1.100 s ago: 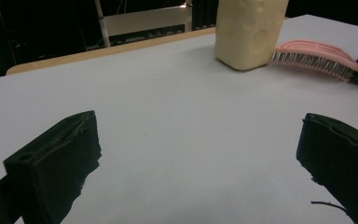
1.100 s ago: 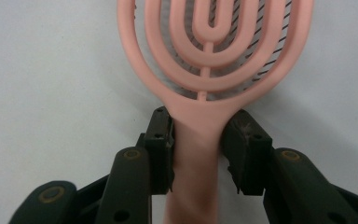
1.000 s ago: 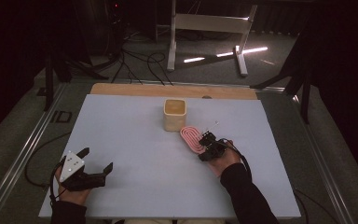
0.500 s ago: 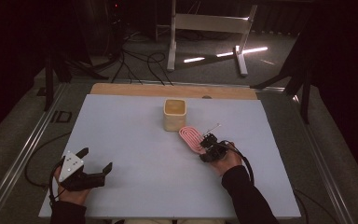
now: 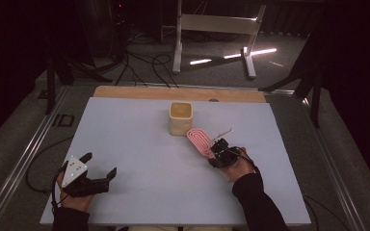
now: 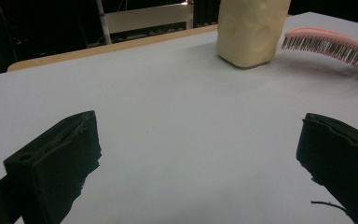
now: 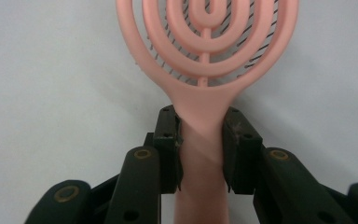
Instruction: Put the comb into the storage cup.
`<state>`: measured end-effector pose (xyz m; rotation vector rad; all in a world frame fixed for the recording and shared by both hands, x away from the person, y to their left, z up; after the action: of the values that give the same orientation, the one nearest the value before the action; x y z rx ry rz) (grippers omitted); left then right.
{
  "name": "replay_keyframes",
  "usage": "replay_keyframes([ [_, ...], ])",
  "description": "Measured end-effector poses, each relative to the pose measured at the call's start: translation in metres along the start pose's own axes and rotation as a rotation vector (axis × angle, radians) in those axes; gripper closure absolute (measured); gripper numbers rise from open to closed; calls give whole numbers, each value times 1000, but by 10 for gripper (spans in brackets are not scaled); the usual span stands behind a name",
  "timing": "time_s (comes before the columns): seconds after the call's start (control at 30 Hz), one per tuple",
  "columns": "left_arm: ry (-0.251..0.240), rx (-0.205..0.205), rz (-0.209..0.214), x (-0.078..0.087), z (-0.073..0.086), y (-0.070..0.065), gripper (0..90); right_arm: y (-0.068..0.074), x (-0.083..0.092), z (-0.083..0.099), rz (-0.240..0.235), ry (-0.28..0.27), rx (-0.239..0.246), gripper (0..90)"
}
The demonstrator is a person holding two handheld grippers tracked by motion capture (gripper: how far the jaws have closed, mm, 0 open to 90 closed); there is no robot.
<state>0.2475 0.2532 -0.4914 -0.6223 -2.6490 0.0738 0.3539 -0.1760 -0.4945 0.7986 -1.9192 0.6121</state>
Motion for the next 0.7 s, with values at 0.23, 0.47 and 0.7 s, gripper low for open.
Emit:
replay_keyframes([
  [0.23, 1, 0, 0, 0, 0, 0, 2, 0, 7, 0, 10, -42, -7, 705],
  [0.47, 4, -1, 0, 0, 0, 0, 2, -1, 14, 1, 17, -74, -15, 704],
  [0.7, 6, 0, -1, -1, 1, 0, 2, -1, 20, 2, 26, -105, -22, 705],
])
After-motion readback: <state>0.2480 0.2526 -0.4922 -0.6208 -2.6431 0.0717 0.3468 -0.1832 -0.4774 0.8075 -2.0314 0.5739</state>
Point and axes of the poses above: each handheld gripper's, and its own axes: x roughly backward along the jaws, z roughly out of its underside, y roughly to its left, the point moved 1 cm from there along -x, roughly forward along the jaws, and after that the axes turned 10 degrees about x, right-handed, at the moved point
